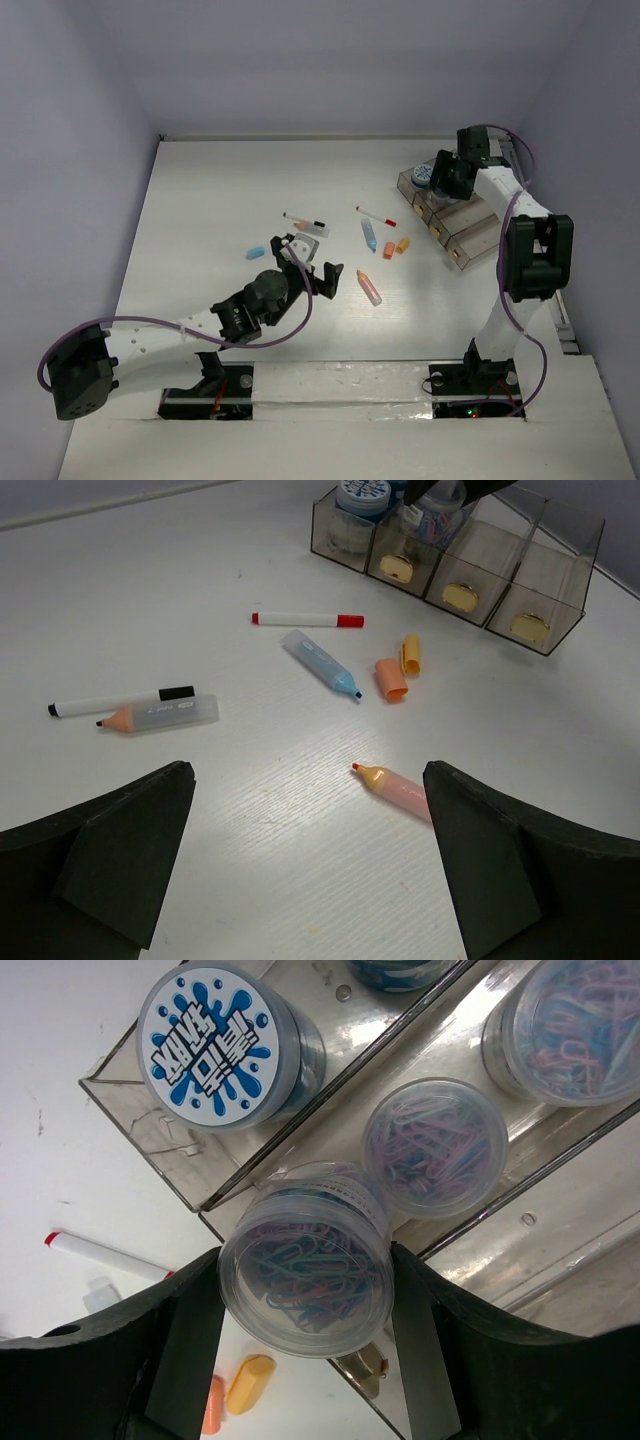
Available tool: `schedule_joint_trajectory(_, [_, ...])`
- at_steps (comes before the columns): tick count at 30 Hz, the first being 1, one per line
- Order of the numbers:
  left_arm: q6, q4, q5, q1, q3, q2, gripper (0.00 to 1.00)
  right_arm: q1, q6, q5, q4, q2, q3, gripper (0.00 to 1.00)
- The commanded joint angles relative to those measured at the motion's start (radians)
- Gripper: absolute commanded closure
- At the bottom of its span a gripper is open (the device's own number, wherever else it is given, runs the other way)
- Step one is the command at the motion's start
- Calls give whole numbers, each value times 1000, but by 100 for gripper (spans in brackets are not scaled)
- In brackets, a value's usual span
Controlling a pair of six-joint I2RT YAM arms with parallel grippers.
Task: Sort the stationery into containers
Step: Place the stationery in the storage box.
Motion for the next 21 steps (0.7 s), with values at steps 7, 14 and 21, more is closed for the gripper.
schedule_joint_trajectory(7, [10, 37, 3, 1, 29, -13, 1, -8, 0, -23, 24, -8, 25, 57])
schedule_joint_trajectory(14, [11, 32, 2, 1, 34, -12, 1, -8, -15, -18, -9, 5, 56, 27])
schedule_joint_trajectory(21, [11, 29, 0, 1, 32, -18, 1, -8, -33, -7, -44, -20, 102, 12])
